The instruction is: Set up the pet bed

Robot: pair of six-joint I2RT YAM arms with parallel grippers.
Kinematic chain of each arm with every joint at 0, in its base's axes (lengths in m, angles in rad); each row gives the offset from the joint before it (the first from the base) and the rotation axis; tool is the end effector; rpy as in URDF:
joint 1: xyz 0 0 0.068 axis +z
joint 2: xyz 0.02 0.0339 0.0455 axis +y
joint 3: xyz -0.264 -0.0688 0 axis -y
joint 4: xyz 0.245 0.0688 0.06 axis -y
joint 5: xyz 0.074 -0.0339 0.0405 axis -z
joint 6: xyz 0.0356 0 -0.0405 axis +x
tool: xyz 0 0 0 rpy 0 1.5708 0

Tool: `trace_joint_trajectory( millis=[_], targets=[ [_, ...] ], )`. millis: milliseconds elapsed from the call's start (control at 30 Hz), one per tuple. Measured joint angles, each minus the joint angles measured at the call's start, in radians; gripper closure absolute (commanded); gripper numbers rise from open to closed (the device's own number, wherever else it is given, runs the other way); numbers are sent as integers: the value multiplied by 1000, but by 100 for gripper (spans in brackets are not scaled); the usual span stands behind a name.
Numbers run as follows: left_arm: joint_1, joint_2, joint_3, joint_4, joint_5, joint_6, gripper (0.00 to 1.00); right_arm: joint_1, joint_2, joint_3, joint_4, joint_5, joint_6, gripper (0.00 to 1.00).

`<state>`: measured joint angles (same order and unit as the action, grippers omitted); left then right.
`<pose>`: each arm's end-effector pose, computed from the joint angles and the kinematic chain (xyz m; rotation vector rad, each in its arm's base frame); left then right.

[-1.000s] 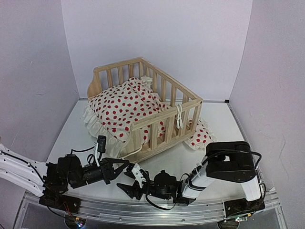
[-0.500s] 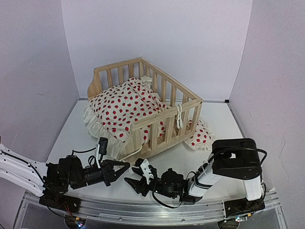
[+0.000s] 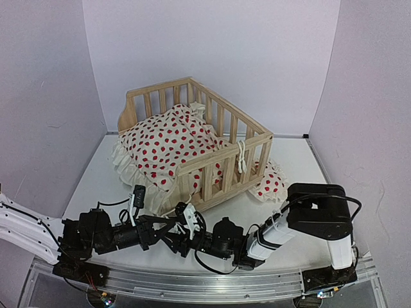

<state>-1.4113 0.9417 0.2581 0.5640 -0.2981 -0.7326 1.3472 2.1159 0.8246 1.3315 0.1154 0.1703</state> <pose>0.0420 -0.1956 0.2058 0.3859 1.8380 -1.3163 0.0908 0.3808 0.1247 -0.8268 1.4164 1.1039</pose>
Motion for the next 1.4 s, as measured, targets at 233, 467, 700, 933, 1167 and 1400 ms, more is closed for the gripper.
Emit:
trace_joint_trajectory(
  millis=[233, 467, 700, 933, 1167, 1400],
  targets=[
    [0, 0, 0, 0, 9, 0, 100, 2, 56, 33, 10, 7, 29, 73],
    [0, -24, -2, 0, 10, -1, 100, 2, 65, 31, 13, 27, 65, 100],
    [-1, 8, -25, -9, 36, -21, 100, -41, -139, -257, -68, 42, 207, 100],
    [-4, 159, -25, -35, 95, -26, 100, -140, -188, -231, -150, -62, 267, 100],
    [-6, 180, -16, -99, 93, -13, 52, -171, -194, -193, -259, -166, 270, 100],
    [-150, 154, 193, -447, -84, 27, 42, -175, -255, -192, -327, -206, 237, 100]
  ],
)
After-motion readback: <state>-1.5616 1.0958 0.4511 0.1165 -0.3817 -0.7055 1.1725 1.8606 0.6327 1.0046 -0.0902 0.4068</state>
